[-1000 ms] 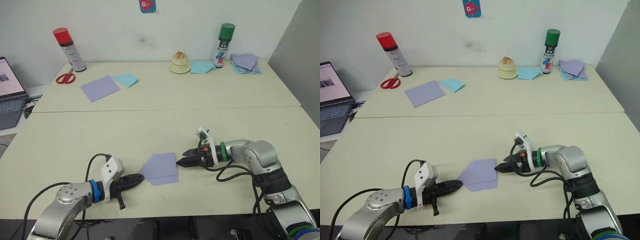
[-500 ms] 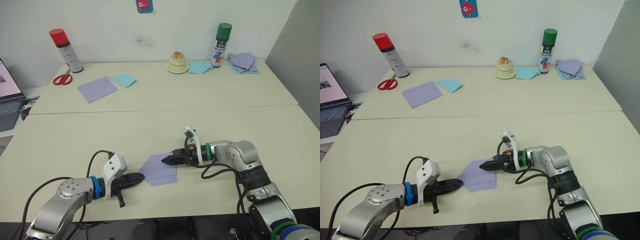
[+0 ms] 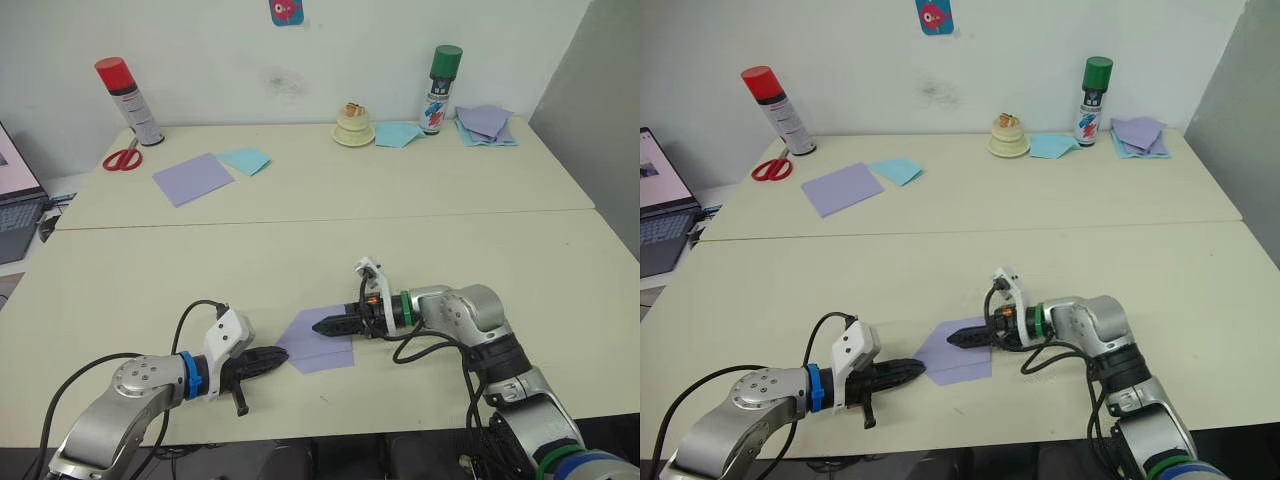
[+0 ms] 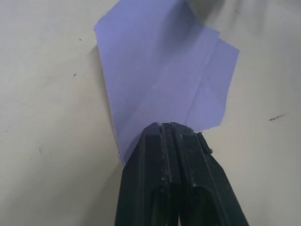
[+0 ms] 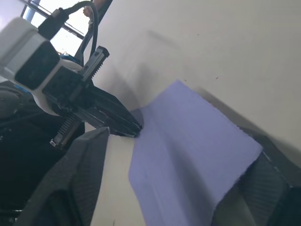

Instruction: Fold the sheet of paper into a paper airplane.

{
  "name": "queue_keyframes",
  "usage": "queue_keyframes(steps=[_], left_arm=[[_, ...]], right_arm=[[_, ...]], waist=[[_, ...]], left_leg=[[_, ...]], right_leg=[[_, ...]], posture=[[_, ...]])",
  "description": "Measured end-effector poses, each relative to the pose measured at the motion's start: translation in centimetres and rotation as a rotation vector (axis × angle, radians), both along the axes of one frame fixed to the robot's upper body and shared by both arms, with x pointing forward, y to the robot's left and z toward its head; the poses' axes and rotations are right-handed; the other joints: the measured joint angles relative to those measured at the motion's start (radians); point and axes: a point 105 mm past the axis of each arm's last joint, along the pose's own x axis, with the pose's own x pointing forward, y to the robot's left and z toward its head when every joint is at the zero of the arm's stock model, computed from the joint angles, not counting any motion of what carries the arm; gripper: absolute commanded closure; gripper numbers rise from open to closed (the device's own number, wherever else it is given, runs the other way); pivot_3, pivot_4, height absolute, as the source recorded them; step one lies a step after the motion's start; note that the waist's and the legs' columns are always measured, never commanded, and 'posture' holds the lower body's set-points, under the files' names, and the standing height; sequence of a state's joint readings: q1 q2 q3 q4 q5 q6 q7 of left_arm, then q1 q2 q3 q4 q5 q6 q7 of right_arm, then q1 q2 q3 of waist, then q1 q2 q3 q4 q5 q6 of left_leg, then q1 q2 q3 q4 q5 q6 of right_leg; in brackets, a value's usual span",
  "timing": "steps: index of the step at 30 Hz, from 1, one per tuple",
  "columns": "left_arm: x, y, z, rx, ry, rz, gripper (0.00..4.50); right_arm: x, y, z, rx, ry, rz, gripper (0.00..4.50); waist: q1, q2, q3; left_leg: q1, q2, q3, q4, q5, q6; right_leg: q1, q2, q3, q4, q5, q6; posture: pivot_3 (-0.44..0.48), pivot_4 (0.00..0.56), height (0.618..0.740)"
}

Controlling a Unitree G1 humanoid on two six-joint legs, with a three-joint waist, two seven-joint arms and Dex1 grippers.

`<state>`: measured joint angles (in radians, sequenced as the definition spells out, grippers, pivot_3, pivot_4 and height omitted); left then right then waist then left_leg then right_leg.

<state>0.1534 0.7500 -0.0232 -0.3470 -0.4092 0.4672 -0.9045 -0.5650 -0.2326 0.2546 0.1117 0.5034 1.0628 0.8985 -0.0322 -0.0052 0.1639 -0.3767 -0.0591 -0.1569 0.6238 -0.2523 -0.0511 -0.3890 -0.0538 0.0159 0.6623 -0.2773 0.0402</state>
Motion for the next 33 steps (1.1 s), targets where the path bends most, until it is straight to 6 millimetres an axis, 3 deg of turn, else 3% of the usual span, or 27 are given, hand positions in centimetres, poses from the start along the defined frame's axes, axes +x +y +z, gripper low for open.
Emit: queue_keyframes(steps=[7, 9, 21, 33], left_arm=[[-0.3, 0.0, -0.1, 0.002, -0.006, -0.003, 4.20], [-0.3, 0.0, -0.1, 0.004, -0.008, -0.004, 4.20], [-0.6, 0.2, -0.1, 0.019, -0.011, -0.009, 4.20], [-0.5, 0.3, -0.1, 0.023, -0.009, -0.005, 4.20]], right_arm=[[0.0, 0.0, -0.4, -0.027, -0.206, 0.076, 4.01], [-0.2, -0.2, -0.4, -0.036, -0.283, 0.118, 4.47], [-1.9, -0.1, -0.1, -0.013, -0.731, 0.361, 4.47], [-1.9, -0.4, -1.7, -0.046, -1.059, 0.532, 4.47]], waist=[[0.000, 0.000, 0.000], [0.000, 0.000, 0.000], [-0.001, 0.000, 0.000], [0.000, 0.000, 0.000]], left_leg=[[0.000, 0.000, 0.000, 0.000, 0.000, 0.000], [0.000, 0.000, 0.000, 0.000, 0.000, 0.000], [0.000, 0.001, 0.001, 0.000, 0.000, 0.000], [0.003, 0.001, 0.002, 0.000, 0.000, 0.000]], right_leg=[[0.000, 0.000, 0.000, 0.000, 0.000, 0.000], [0.000, 0.000, 0.000, -0.001, 0.000, 0.001], [0.000, 0.000, 0.000, -0.001, -0.001, 0.002], [0.002, 0.000, 0.001, 0.000, 0.000, 0.000]], posture=[[0.000, 0.150, 0.740], [0.000, 0.150, 0.740], [0.000, 0.150, 0.740], [0.000, 0.150, 0.740]])
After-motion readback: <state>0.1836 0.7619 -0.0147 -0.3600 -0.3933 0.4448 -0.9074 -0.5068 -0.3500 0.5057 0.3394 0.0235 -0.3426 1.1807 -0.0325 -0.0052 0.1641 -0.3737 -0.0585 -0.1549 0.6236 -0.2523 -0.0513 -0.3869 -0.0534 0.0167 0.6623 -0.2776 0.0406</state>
